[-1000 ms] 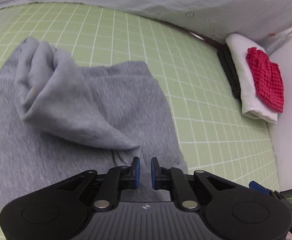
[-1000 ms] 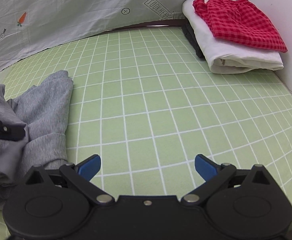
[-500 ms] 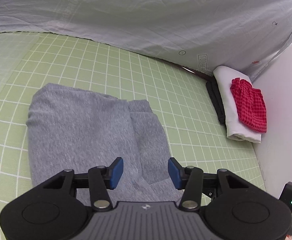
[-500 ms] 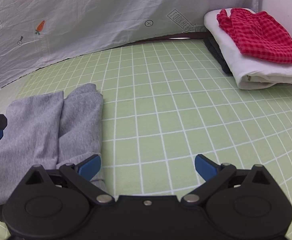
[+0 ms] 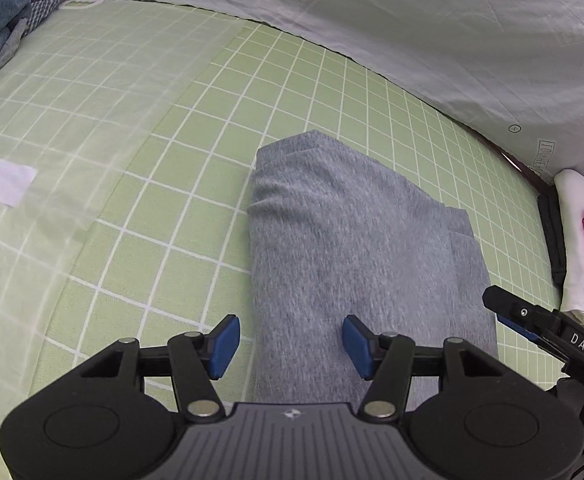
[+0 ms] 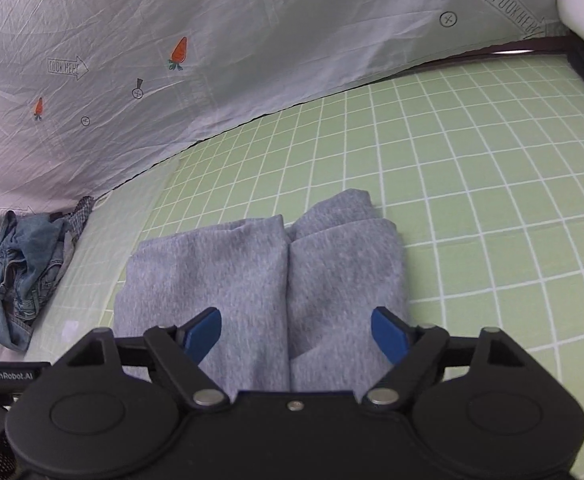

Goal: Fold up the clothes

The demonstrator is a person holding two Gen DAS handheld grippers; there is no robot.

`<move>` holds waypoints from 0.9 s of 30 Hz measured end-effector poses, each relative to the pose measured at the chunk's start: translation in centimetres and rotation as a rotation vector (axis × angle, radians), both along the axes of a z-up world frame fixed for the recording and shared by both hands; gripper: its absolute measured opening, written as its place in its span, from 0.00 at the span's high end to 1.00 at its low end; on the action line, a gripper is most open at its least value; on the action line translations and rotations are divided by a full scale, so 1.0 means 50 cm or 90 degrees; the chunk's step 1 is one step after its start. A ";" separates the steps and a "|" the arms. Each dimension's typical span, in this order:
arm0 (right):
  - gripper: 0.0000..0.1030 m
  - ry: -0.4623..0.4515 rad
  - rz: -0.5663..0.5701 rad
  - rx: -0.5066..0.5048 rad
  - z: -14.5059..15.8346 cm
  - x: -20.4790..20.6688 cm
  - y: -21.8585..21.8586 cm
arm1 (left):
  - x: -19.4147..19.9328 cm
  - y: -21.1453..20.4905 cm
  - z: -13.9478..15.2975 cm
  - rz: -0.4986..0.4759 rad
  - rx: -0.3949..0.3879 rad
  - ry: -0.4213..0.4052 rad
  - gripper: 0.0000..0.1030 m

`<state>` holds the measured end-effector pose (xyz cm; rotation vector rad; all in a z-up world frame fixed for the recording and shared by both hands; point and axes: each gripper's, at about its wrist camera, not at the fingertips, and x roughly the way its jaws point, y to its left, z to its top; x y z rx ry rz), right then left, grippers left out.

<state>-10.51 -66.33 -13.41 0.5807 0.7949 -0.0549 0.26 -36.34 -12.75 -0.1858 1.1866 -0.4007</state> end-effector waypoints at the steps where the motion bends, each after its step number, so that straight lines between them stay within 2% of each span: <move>1: 0.28 -0.001 0.013 0.031 -0.009 0.011 -0.009 | 0.003 -0.003 -0.004 0.006 -0.001 0.004 0.44; 4: 0.42 0.020 0.050 0.155 -0.050 0.041 -0.032 | 0.014 -0.012 -0.014 0.023 -0.004 0.016 0.44; 5: 0.43 0.029 0.059 0.193 -0.064 0.048 -0.038 | 0.017 -0.016 -0.018 0.029 -0.005 0.019 0.44; 8: 0.50 0.047 0.070 0.249 -0.093 0.051 -0.042 | 0.027 -0.024 -0.028 0.047 -0.009 0.031 0.44; 11: 0.50 0.051 0.085 0.277 -0.111 0.055 -0.035 | 0.027 -0.025 -0.036 0.061 -0.013 0.041 0.44; 13: 0.50 0.051 0.100 0.275 -0.111 0.062 -0.025 | 0.030 -0.024 -0.040 0.067 -0.013 0.049 0.43; 15: 0.56 0.050 0.115 0.247 -0.106 0.074 -0.010 | 0.032 -0.026 -0.041 0.065 -0.008 0.052 0.43; 17: 0.88 0.059 0.123 0.201 -0.100 0.082 0.002 | 0.032 -0.032 -0.038 0.057 0.003 0.047 0.43; 18: 0.92 0.058 0.126 0.187 -0.097 0.082 0.006 | 0.031 -0.035 -0.035 0.051 0.010 0.042 0.43; 22: 0.95 -0.006 0.123 0.165 -0.058 0.060 0.002 | 0.021 -0.050 -0.014 0.026 0.030 0.020 0.43; 27: 0.96 -0.078 0.085 0.133 0.024 0.013 -0.040 | 0.002 -0.075 0.021 -0.020 0.003 -0.016 0.42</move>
